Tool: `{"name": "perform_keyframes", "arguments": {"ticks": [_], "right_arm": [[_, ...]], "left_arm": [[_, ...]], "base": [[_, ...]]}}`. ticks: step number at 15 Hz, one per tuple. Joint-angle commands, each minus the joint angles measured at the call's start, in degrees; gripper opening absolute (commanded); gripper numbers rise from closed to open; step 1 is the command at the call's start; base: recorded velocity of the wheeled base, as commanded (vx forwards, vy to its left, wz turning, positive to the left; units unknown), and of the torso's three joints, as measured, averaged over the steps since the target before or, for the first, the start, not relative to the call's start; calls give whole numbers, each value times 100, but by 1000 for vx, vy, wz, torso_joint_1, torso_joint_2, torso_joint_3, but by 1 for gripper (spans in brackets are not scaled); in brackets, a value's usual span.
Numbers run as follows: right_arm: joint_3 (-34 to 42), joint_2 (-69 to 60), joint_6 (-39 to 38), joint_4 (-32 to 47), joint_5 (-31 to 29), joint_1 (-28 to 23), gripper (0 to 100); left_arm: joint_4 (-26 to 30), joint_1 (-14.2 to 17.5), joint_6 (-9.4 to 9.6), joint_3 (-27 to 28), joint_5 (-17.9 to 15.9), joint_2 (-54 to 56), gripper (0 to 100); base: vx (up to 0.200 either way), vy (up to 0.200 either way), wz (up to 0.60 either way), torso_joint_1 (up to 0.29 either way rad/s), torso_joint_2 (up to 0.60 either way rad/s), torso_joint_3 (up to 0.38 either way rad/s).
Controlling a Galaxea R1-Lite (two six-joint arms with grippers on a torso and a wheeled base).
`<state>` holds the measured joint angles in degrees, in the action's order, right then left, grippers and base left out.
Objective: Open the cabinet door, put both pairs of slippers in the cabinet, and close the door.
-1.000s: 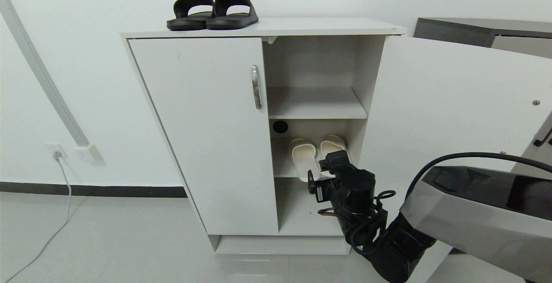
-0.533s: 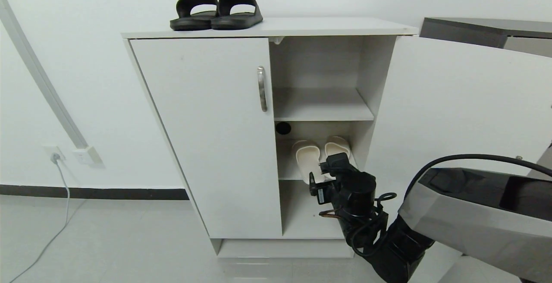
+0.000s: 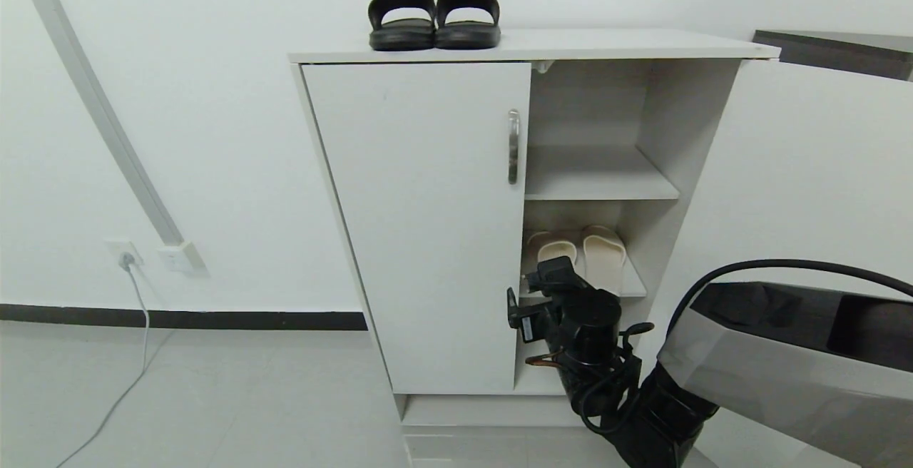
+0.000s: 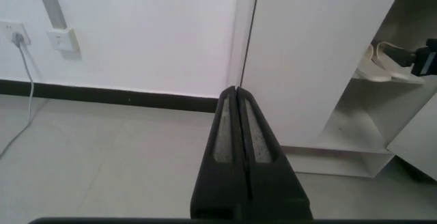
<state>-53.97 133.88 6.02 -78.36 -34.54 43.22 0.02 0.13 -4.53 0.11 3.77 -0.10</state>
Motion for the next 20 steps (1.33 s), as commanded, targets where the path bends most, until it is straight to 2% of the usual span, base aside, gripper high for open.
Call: {"name": "perform_keyframes", "arguments": {"ticks": [1, 7, 20], "right_arm": [[9, -2, 4, -4, -1, 11, 100], [9, -37, 4, -21, -9, 11, 100], [211, -28, 268, -355, 210, -15, 100]], "left_arm": [[-2, 4, -4, -2, 1, 1, 0], [-2, 4, -12, -2, 1, 1, 0], [-11, 4, -12, -2, 10, 1, 0]], "base": [[0, 200, 0, 7, -2, 2], [0, 200, 0, 2, 2, 3], [0, 0, 0, 0, 0, 0]]}}
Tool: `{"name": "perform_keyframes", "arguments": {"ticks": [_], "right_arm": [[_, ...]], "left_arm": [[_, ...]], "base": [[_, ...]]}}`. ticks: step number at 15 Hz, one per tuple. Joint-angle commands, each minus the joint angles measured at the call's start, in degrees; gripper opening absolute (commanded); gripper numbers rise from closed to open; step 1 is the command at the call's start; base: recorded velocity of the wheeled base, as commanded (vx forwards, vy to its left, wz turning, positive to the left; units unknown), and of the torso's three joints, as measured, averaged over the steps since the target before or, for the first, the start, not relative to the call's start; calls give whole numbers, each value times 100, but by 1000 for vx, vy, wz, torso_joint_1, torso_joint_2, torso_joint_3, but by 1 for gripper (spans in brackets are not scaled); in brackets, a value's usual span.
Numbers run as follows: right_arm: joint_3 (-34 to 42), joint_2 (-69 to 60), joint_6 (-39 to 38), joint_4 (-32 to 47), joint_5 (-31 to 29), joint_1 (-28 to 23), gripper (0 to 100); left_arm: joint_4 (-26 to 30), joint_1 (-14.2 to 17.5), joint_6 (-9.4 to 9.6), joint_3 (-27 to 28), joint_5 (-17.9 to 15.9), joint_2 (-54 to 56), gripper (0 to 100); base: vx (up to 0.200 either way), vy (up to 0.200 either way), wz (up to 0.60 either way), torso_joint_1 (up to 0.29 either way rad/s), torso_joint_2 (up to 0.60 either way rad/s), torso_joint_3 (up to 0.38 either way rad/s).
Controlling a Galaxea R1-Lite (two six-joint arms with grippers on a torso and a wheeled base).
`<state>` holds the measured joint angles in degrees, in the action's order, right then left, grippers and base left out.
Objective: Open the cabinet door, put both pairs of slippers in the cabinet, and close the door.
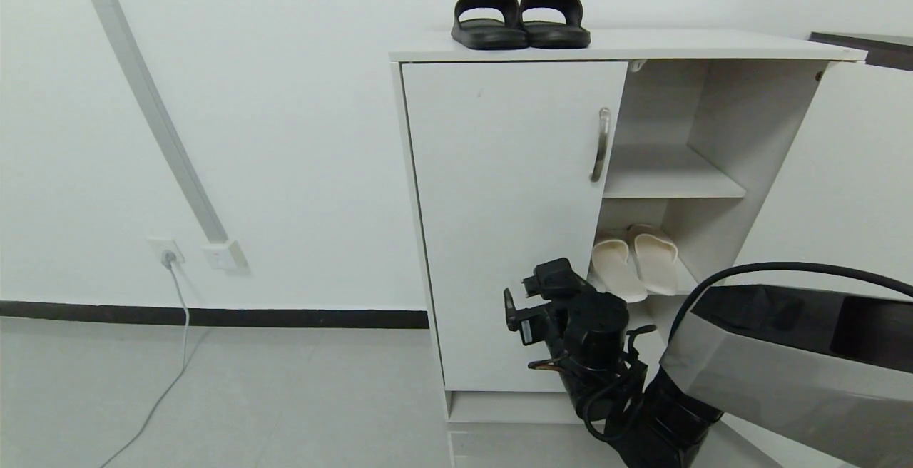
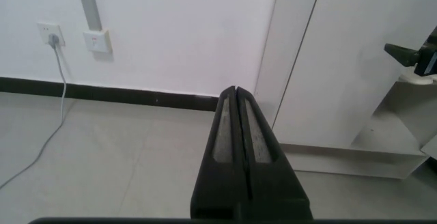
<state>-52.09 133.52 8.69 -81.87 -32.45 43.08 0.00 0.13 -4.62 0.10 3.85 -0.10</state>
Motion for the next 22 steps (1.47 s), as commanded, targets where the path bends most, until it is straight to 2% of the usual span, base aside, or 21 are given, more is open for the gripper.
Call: {"name": "perform_keyframes", "arguments": {"ticks": [1, 5, 8, 22], "right_arm": [[-3, 7, 1, 5, 2, -2, 100], [23, 25, 1, -13, 28, -2, 100], [32, 33, 1, -22, 46, -2, 100], [129, 77, 1, -242, 46, -10, 100]], "left_arm": [[-9, 4, 5, -1, 1, 1, 0], [0, 4, -4, -1, 1, 1, 0], [-9, 4, -4, -1, 1, 1, 0], [-9, 4, 5, -1, 1, 1, 0]], "base": [[0, 0, 0, 0, 0, 0], [0, 0, 0, 1, -31, -32], [0, 0, 0, 12, -201, -320], [0, 0, 0, 119, -482, -345]]}}
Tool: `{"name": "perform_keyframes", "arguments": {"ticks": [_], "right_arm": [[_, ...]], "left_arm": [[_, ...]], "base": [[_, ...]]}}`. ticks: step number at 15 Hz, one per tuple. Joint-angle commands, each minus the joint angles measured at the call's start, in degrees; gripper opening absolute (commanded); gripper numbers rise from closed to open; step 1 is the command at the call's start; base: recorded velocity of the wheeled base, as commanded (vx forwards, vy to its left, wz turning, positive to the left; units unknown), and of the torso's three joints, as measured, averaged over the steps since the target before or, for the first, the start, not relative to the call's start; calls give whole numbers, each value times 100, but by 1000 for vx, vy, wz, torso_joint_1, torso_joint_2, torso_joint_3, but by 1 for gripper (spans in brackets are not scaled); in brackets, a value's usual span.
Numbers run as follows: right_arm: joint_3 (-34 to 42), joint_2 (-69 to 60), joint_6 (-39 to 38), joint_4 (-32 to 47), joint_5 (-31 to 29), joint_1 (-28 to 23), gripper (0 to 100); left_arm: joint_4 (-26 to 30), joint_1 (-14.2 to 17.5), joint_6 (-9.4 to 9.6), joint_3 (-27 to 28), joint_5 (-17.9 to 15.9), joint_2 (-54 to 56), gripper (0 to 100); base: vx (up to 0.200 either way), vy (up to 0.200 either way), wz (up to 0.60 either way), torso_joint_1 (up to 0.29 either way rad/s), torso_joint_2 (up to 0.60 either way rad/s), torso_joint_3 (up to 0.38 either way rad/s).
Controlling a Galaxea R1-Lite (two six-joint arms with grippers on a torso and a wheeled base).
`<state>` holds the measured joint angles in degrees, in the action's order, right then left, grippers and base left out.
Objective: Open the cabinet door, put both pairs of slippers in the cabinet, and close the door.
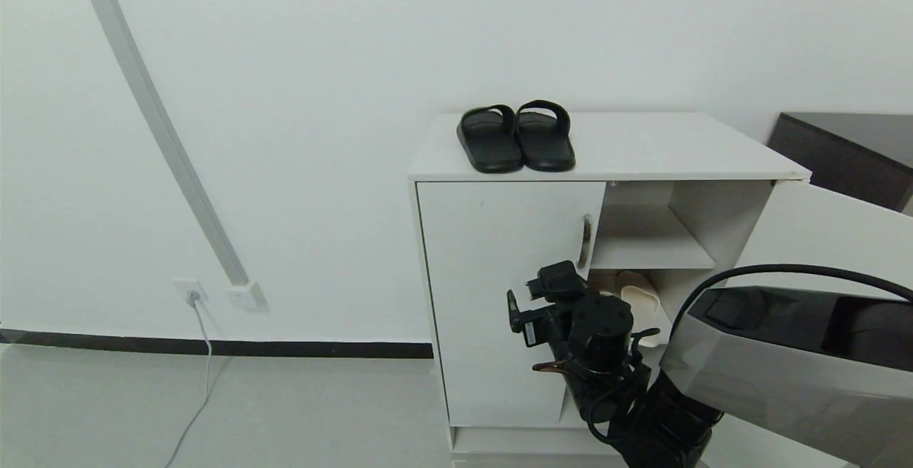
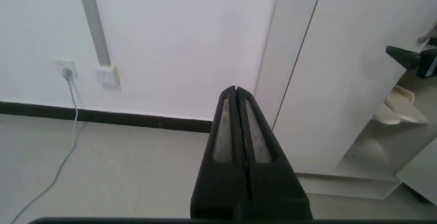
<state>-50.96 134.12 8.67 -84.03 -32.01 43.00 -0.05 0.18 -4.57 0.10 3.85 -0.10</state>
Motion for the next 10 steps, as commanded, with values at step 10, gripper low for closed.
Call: {"name": "perform_keyframes", "arguments": {"ticks": [10], "right_arm": [[16, 26, 3, -26, 11, -28, 100]], "left_arm": [[5, -1, 0, -1, 1, 1, 0]], "base": [[0, 0, 0, 208, -517, -318]]}}
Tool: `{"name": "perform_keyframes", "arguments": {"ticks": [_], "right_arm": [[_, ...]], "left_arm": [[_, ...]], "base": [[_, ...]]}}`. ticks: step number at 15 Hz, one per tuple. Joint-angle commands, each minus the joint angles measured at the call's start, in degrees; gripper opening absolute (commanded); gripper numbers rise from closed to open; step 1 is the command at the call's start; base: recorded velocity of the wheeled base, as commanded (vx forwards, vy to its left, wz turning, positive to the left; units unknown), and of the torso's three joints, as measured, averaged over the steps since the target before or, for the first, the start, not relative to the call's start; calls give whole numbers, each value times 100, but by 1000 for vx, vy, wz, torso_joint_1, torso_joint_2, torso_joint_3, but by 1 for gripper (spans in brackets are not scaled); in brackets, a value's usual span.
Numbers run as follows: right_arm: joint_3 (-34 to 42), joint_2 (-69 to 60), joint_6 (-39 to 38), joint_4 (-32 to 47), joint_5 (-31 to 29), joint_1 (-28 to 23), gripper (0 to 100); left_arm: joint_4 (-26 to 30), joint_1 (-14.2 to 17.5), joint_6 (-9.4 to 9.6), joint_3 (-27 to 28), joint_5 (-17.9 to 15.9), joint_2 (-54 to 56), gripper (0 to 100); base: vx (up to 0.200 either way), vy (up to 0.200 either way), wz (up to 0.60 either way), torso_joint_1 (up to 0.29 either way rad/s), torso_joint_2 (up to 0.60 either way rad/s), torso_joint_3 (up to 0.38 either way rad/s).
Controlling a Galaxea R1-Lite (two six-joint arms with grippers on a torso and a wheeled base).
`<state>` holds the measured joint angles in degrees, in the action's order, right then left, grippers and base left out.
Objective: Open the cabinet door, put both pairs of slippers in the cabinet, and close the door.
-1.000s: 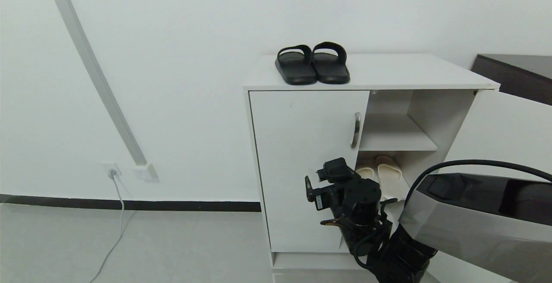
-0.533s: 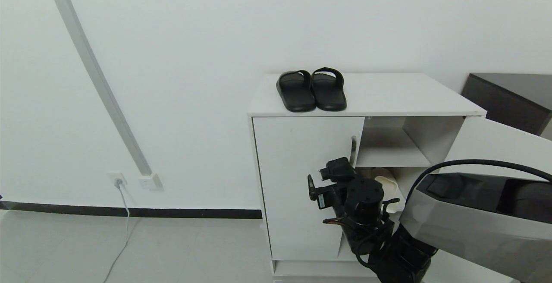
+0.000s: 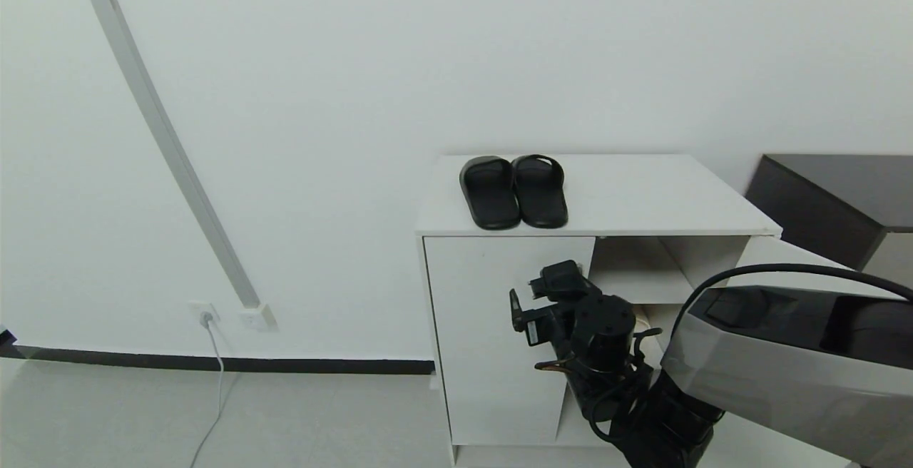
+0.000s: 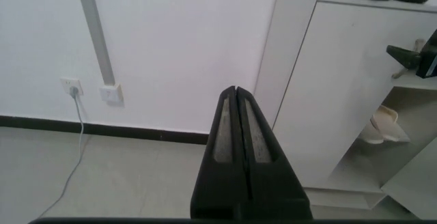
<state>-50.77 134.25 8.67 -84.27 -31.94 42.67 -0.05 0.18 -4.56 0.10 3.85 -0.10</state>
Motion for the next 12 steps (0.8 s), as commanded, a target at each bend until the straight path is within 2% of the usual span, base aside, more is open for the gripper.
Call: {"name": "perform_keyframes", "arguments": {"ticks": [1, 7, 9, 12], "right_arm": [[-3, 39, 3, -1, 4, 5, 100], [50, 39, 3, -1, 4, 5, 100], [41, 39, 3, -10, 30, 5, 100], [85, 48, 21, -116, 373, 5, 100]], "left_arm": [[-4, -1, -1, -1, 1, 1, 0], [5, -1, -1, -1, 1, 1, 0], [-4, -1, -1, -1, 1, 1, 0], [-4, -1, -1, -1, 1, 1, 0]], "base": [[0, 0, 0, 242, -554, -330], [0, 0, 0, 255, -579, -330], [0, 0, 0, 198, -434, -244], [0, 0, 0, 149, -312, -172]]}}
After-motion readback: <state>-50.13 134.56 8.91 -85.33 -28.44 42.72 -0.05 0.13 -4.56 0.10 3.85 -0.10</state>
